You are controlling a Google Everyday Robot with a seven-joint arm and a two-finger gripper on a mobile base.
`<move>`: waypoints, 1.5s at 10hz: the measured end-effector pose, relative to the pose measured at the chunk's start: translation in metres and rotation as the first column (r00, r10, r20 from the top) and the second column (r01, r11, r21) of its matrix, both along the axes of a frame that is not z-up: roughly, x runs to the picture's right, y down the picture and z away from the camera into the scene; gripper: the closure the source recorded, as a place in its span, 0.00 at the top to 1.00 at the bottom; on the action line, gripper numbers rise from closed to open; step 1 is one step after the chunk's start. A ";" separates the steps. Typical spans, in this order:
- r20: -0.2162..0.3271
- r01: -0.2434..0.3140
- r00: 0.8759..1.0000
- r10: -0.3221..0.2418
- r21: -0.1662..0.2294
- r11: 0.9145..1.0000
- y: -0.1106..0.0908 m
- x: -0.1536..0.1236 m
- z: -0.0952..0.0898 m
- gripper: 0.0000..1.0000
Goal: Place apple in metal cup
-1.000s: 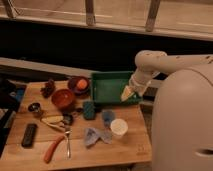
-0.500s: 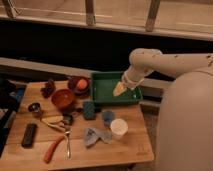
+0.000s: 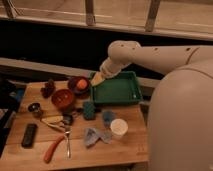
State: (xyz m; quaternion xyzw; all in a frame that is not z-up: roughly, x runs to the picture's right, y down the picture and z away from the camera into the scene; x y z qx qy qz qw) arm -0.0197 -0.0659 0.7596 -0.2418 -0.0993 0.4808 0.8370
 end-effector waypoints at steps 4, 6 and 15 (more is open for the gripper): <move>0.003 0.000 1.000 0.000 0.002 1.000 0.000 -0.001 -0.001 0.69; 0.012 -0.021 1.000 0.021 -0.021 1.000 0.006 0.000 0.002 0.69; 0.280 -0.043 0.958 0.060 -0.064 0.997 0.021 -0.108 0.076 0.69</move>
